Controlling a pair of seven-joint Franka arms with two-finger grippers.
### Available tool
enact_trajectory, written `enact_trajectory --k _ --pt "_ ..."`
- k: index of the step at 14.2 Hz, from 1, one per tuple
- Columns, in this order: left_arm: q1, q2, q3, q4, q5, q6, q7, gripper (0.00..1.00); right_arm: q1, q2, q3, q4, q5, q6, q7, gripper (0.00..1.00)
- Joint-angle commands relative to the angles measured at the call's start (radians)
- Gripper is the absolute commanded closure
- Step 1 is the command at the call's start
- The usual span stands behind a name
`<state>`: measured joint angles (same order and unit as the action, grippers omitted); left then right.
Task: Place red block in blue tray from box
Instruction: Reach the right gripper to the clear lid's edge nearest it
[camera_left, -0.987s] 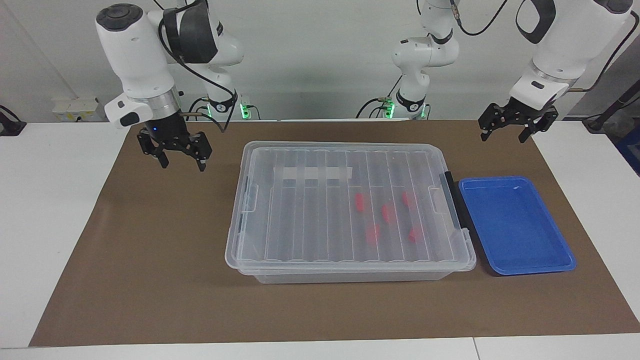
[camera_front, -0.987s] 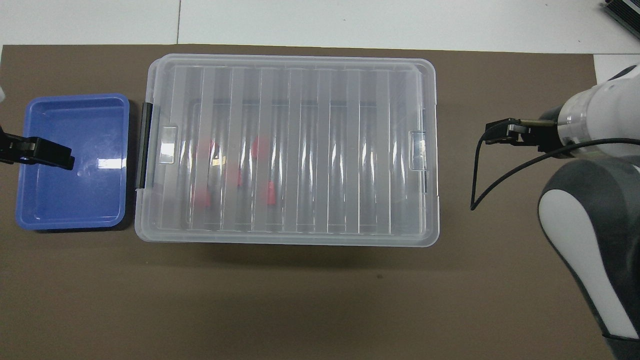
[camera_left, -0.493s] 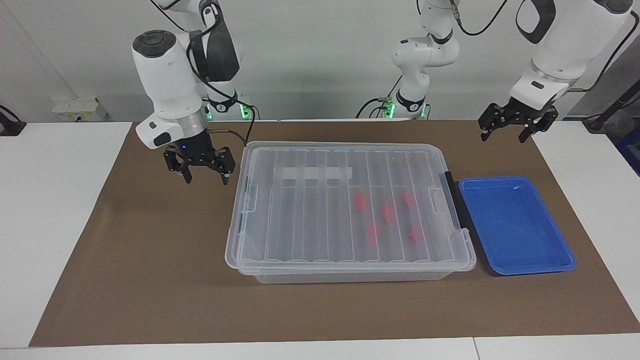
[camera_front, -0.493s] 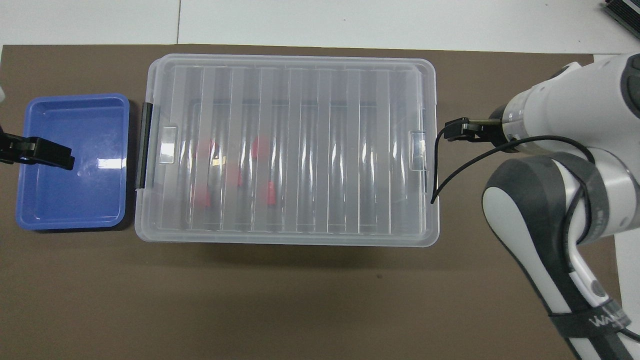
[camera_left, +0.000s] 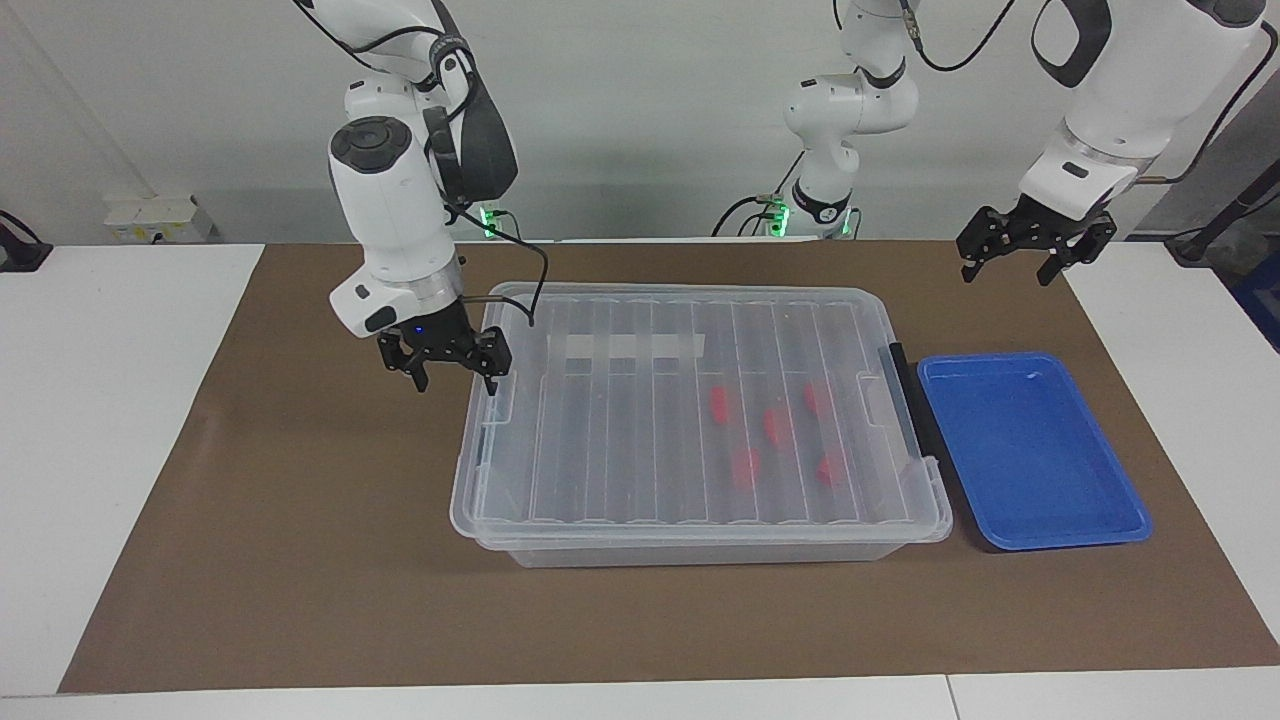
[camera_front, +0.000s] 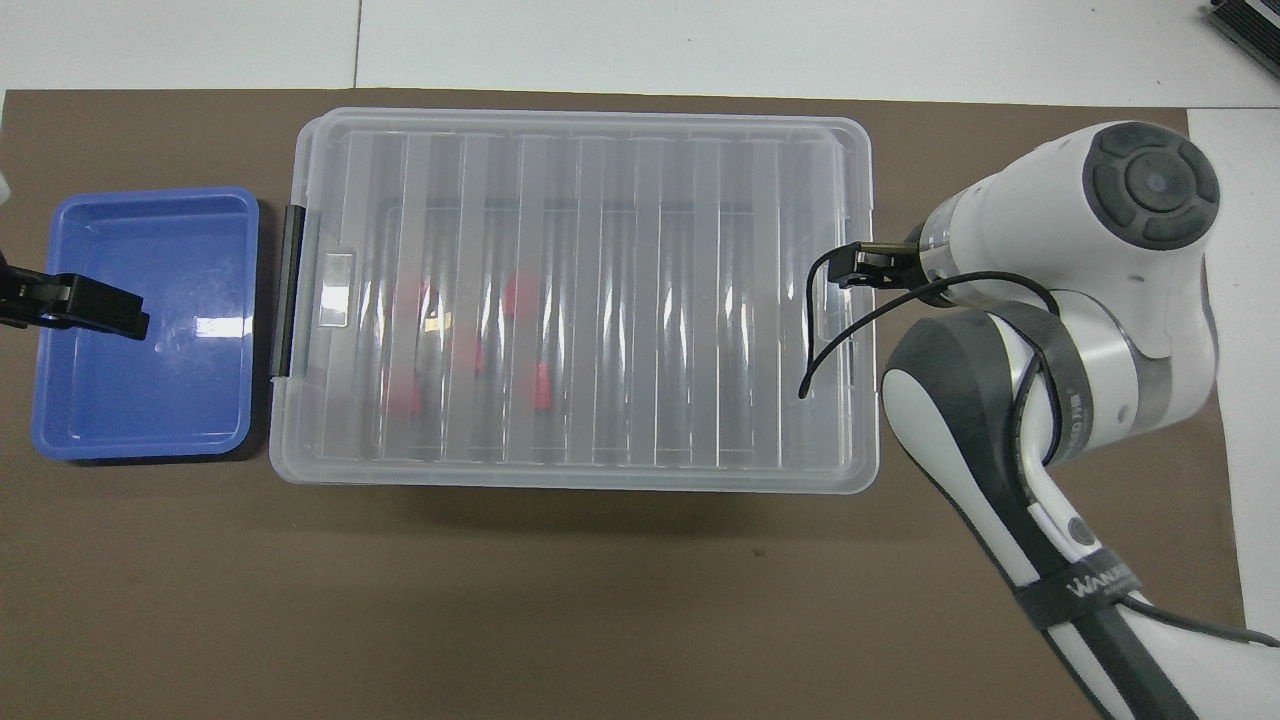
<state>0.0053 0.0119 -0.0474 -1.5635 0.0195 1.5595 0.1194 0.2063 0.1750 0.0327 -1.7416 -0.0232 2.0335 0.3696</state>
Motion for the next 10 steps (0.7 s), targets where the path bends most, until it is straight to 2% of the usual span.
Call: enact_trajectory --k 1,10 --pt "-0.004 -0.018 0.004 -0.02 0.011 -0.001 0.005 0.0 -0.004 -0.011 0.003 -0.03 0.005 0.014 0.012 0.03" --pt "-0.014 -0.018 -0.003 -0.02 0.01 0.004 0.008 0.0 -0.018 -0.014 0.0 -0.059 -0.018 -0.001 -0.063 0.04"
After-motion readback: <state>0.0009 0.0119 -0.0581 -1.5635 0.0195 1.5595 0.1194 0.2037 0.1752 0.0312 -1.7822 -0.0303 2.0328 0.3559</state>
